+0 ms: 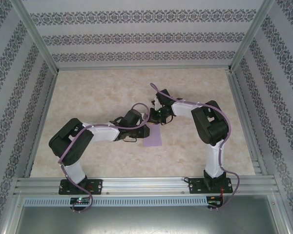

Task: Fold a paper plane with a square sheet of paper (fold left side to right side)
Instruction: First fold the square sheet of paper in half at the center of the table.

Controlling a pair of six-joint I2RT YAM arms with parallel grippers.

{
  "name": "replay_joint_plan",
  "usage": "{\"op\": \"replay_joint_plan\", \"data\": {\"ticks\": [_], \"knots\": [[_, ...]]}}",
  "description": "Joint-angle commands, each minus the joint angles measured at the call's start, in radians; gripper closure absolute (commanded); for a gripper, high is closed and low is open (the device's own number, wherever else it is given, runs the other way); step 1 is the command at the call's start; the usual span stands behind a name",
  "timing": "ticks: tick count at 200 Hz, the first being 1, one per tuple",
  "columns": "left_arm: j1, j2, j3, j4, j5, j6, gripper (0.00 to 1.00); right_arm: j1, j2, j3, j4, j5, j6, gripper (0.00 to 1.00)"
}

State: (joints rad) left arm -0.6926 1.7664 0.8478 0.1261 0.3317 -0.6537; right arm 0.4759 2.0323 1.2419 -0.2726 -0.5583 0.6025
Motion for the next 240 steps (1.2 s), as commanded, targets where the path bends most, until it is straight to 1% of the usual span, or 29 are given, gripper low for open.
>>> {"op": "replay_joint_plan", "data": {"ticks": [1, 65, 103, 137, 177, 240], "knots": [[-0.002, 0.024, 0.005, -0.024, 0.005, 0.022, 0.83, 0.014, 0.028, 0.004, -0.059, 0.046, -0.018, 1.00], [-0.007, -0.036, -0.055, -0.043, 0.034, 0.013, 0.83, 0.013, 0.032, 0.004, -0.063, 0.051, -0.018, 1.00], [-0.022, -0.091, -0.114, -0.054, 0.051, -0.012, 0.83, 0.014, 0.031, 0.006, -0.064, 0.052, -0.018, 1.00], [-0.039, -0.105, -0.146, -0.052, 0.070, -0.021, 0.83, 0.014, 0.035, 0.008, -0.065, 0.053, -0.017, 1.00], [-0.055, -0.115, -0.141, -0.078, 0.071, -0.009, 0.83, 0.013, 0.034, 0.008, -0.072, 0.056, -0.020, 1.00], [-0.109, -0.143, -0.124, -0.148, 0.092, 0.033, 0.83, 0.012, 0.029, 0.016, -0.092, 0.075, -0.018, 1.00]]}}
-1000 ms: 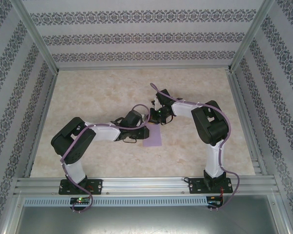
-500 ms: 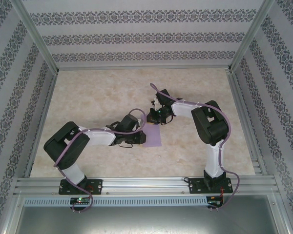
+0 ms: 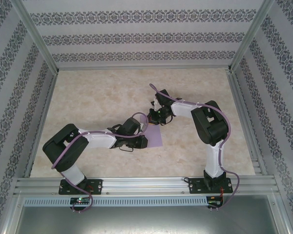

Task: Fold a paper plane with a square sheet of paper (fold left side to right side)
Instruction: First fold the square sheet of paper in half at the center of the table.

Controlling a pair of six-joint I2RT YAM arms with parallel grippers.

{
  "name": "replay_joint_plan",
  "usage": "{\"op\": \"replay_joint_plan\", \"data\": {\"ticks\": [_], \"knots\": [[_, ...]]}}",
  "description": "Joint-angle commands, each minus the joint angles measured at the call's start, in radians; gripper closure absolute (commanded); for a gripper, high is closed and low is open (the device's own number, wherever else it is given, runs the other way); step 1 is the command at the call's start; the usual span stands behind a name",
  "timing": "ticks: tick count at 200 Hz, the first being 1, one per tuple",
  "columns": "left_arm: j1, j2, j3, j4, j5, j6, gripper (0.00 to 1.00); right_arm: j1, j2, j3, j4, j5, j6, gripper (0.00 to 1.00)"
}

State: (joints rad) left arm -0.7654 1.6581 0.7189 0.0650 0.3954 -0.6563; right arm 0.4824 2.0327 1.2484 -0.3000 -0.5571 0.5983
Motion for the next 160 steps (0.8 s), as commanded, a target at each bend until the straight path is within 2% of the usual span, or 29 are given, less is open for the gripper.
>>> {"op": "replay_joint_plan", "data": {"ticks": [1, 51, 72, 112, 135, 160], "knots": [[-0.037, -0.035, 0.006, -0.090, 0.029, 0.037, 0.82, 0.005, 0.029, 0.009, -0.065, 0.074, -0.013, 1.00], [-0.073, -0.074, -0.029, -0.079, 0.045, 0.025, 0.83, 0.006, 0.037, 0.018, -0.060, 0.075, -0.012, 1.00], [-0.073, -0.118, -0.055, -0.040, 0.044, 0.001, 0.83, 0.004, 0.029, 0.020, -0.054, 0.073, -0.018, 1.00], [-0.050, -0.229, -0.016, -0.066, 0.038, 0.002, 0.81, 0.002, -0.016, 0.030, 0.006, 0.038, -0.012, 1.00], [0.033, -0.251, 0.025, -0.117, 0.044, -0.014, 0.79, 0.000, -0.071, 0.056, -0.003, 0.046, -0.025, 0.87], [0.153, -0.202, 0.056, -0.097, 0.082, -0.042, 0.77, -0.010, -0.159, 0.046, -0.030, 0.087, -0.055, 0.73]]}}
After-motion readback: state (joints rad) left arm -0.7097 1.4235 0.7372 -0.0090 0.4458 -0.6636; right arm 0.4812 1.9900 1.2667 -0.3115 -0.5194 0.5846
